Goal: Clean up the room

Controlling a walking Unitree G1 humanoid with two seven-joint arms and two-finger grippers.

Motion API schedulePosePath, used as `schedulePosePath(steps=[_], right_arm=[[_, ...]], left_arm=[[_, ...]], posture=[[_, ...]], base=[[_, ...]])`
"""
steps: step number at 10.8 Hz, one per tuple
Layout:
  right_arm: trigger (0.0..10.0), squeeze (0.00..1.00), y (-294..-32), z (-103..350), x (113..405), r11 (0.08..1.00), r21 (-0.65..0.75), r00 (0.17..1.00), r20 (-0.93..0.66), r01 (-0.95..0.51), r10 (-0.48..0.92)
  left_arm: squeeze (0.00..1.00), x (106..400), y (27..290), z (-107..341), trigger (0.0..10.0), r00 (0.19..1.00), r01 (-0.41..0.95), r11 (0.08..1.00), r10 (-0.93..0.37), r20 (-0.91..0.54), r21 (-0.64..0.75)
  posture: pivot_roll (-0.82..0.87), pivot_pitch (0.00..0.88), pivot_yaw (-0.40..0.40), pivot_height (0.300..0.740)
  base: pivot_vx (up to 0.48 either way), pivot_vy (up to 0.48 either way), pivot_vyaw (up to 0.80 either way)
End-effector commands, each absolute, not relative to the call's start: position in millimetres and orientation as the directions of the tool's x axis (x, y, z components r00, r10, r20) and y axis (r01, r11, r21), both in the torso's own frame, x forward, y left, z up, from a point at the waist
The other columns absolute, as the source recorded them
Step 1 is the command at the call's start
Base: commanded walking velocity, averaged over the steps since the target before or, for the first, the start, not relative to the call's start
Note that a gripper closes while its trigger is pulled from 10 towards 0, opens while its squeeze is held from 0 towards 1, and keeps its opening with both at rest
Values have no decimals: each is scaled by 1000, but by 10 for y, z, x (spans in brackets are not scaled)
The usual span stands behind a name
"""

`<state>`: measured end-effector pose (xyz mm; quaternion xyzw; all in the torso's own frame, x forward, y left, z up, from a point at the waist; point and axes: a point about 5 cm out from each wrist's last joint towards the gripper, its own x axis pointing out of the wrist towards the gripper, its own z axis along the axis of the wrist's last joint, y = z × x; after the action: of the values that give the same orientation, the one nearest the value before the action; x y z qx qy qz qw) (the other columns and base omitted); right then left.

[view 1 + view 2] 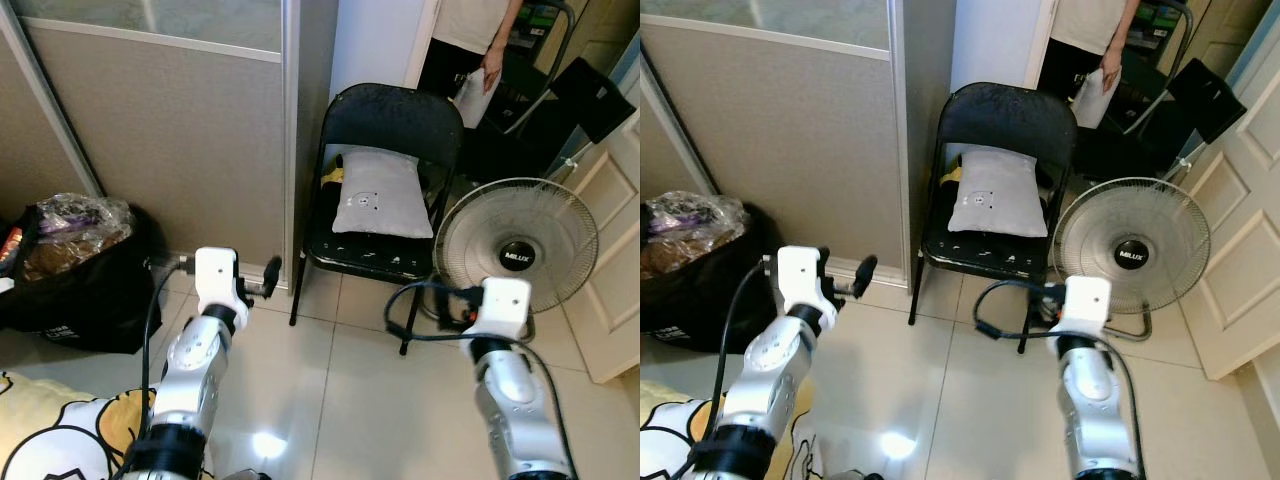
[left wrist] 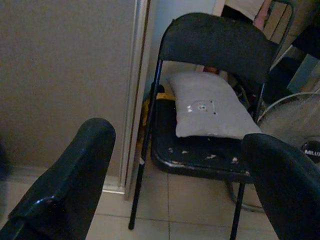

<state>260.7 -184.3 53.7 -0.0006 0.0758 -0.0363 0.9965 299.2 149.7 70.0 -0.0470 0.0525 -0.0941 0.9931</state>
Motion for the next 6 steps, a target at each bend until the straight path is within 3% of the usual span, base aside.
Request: schedulePosePath(steps=[1,6], right_arm=[[10000,0,-1878,551,2593,996,-3,986,-138,92,-91],[10000,0,-1932,524,2599,992,-8,982,-138,129,-129]], left_arm=[[0,3027,1436,720,10000,971,207,973,-217,-97,-99],[0,3153,1388,795,10000,971,214,971,-223,-86,-102]], posture=[[-138,0,4,740],[-155,0,29,740]], base=[[0,0,0],[0,0,0]])
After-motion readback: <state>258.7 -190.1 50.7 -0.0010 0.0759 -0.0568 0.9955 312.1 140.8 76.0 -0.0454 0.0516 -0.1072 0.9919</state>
